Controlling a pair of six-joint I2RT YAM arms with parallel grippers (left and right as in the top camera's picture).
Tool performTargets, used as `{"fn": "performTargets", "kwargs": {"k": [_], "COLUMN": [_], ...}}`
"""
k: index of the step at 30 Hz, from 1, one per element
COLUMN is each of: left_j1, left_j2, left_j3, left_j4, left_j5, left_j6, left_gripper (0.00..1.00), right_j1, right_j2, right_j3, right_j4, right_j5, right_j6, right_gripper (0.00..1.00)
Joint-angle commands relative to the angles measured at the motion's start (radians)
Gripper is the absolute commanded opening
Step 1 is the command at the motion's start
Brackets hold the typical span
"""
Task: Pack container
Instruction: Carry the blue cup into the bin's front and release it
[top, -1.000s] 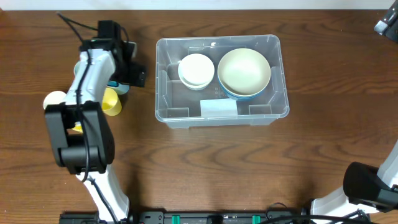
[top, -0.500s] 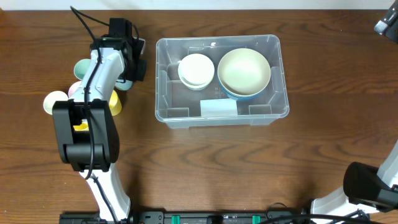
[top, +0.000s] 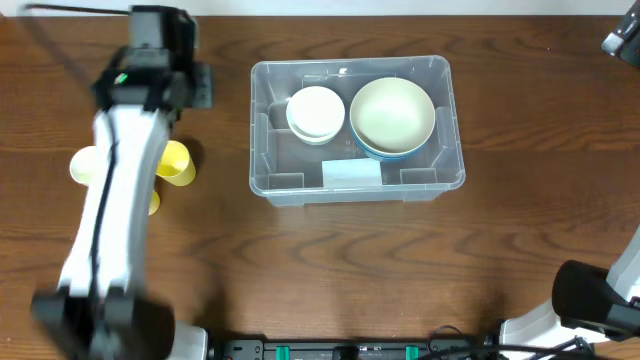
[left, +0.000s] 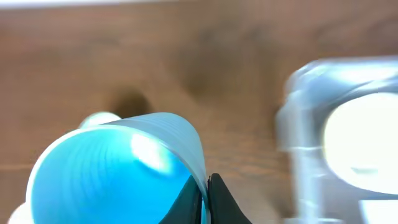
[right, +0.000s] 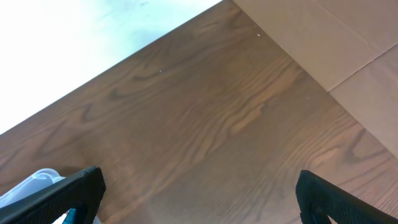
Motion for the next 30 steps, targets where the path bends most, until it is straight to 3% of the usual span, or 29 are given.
{"fn": "performTargets", "kwargs": {"k": [1,7,14,23,30], "left_j1": [-0.060,-0.277,-0.513,-0.659,-0.690], "left_j2": [-0.129,-0.234,-0.137,0.104,0.250], "left_j3": [0.011,0.011,0.008,0.008,0.008], "left_j4": [-0.020,-0.051,-0.101,-0.136,-0.131], "left_j5": [0.120,0.249,0.251,0.272,0.271], "left_j6": [-0.037,-0.037,-0.037,-0.038,-0.040], "left_gripper": [0.06,0.06,0.06,0.06,0.06], "right_j1": [-0.006,-0.006,-0.006,-0.006,-0.006], "right_j2": [-0.002,-0.002,-0.002,-0.002,-0.002], "right_j3": [-0.002,-0.002,-0.002,-0.002,-0.002], "right_j4": [0.000,0.000,0.000,0.000,0.000], "right_j5": [0.011,0.011,0.011,0.011,0.011], "right_j6": [0.018,0.018,0.018,0.018,0.018], "right_gripper": [0.99,0.99,0.99,0.99,0.99]}}
